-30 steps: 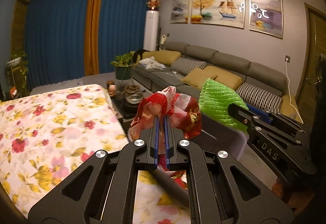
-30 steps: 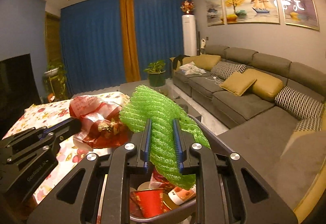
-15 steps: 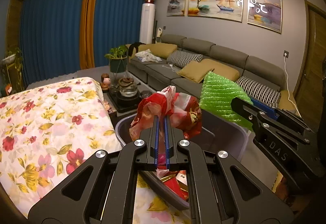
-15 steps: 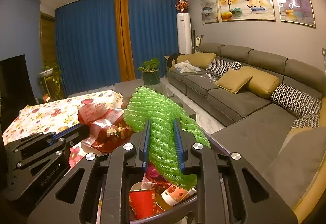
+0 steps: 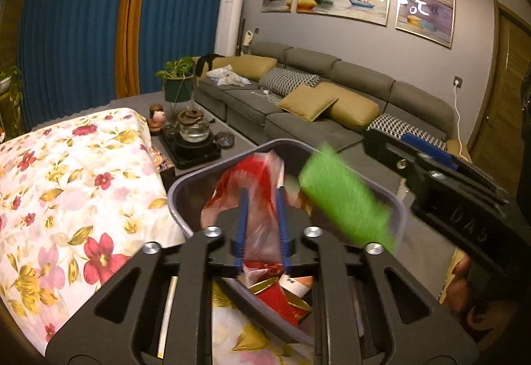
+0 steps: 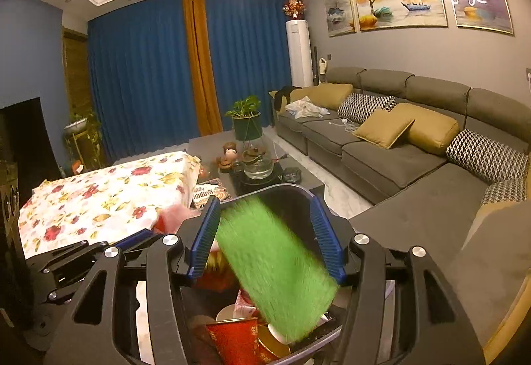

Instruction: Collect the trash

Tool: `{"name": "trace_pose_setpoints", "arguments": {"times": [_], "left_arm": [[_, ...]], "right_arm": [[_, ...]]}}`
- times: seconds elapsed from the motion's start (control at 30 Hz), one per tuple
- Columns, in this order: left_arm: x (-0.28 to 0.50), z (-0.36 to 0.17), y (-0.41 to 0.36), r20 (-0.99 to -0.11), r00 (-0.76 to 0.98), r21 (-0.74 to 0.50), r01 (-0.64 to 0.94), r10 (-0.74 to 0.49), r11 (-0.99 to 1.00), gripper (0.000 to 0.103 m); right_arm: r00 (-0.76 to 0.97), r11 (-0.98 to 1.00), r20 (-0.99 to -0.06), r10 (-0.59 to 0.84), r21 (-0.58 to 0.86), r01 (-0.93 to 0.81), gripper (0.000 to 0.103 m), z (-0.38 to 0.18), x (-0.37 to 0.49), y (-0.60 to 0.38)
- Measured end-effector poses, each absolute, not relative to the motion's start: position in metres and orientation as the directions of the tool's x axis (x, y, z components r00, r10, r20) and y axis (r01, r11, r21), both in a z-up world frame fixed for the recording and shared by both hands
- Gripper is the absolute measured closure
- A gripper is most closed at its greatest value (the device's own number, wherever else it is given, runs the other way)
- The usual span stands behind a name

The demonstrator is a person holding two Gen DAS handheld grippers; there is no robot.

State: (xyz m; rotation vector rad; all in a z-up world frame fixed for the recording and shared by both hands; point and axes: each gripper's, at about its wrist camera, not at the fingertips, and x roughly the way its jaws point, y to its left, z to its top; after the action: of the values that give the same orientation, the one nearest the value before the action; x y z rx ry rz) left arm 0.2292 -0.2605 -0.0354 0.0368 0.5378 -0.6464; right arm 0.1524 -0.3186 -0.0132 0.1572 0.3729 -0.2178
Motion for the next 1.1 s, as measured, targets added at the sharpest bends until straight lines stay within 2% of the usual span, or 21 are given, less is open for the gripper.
{"name": "trace_pose_setpoints", "arguments": {"times": [0.07, 0.13, 0.17, 0.27, 0.37, 0.43, 0.53, 0.6, 1.1], "left_arm": [[0.231, -0.038, -0.256, -0.486, 0.666, -0.140, 0.580, -0.566, 0.803, 0.068], [0.231, -0.038, -0.252, -0.478, 0.672, -0.148, 0.573, -0.565, 0.806, 0.052], [0.231, -0.037, -0.248, -0.475, 0.678, -0.154, 0.563, -0.561, 0.812, 0.050], [0.230, -0.035, -0.240, -0.470, 0.687, -0.163, 0.550, -0.555, 0.819, 0.040], [0.221, -0.032, -0.228, -0.457, 0.732, -0.119, 0.513, -0.506, 0.850, 0.031], [0.212, -0.029, -0.221, -0.441, 0.769, -0.078, 0.481, -0.463, 0.873, 0.026], [0.198, -0.024, -0.207, -0.421, 0.818, -0.027, 0.421, -0.392, 0.907, 0.022], [0.188, -0.021, -0.195, -0.417, 0.837, -0.006, 0.387, -0.354, 0.922, 0.020], [0.123, -0.015, -0.100, -0.438, 0.872, -0.018, 0.237, -0.220, 0.971, 0.015]], "right_arm": [[0.905, 0.960, -0.382, -0.187, 0.124, 0.251, 0.043, -0.015, 0.151, -0.321], [0.906, 0.957, -0.381, -0.187, 0.136, 0.255, 0.041, -0.016, 0.147, -0.322], [0.904, 0.955, -0.381, -0.192, 0.139, 0.262, 0.036, -0.016, 0.145, -0.322], [0.902, 0.953, -0.379, -0.210, 0.126, 0.275, 0.031, -0.016, 0.140, -0.319], [0.893, 0.951, -0.385, -0.233, 0.100, 0.291, 0.020, -0.015, 0.135, -0.312], [0.891, 0.952, -0.383, -0.245, 0.080, 0.296, 0.017, -0.016, 0.131, -0.303], [0.891, 0.957, -0.381, -0.248, 0.047, 0.286, 0.013, -0.017, 0.124, -0.283], [0.893, 0.961, -0.380, -0.242, 0.032, 0.274, 0.006, -0.016, 0.121, -0.272], [0.912, 0.975, -0.356, -0.203, 0.009, 0.220, 0.006, -0.006, 0.070, -0.194]]}}
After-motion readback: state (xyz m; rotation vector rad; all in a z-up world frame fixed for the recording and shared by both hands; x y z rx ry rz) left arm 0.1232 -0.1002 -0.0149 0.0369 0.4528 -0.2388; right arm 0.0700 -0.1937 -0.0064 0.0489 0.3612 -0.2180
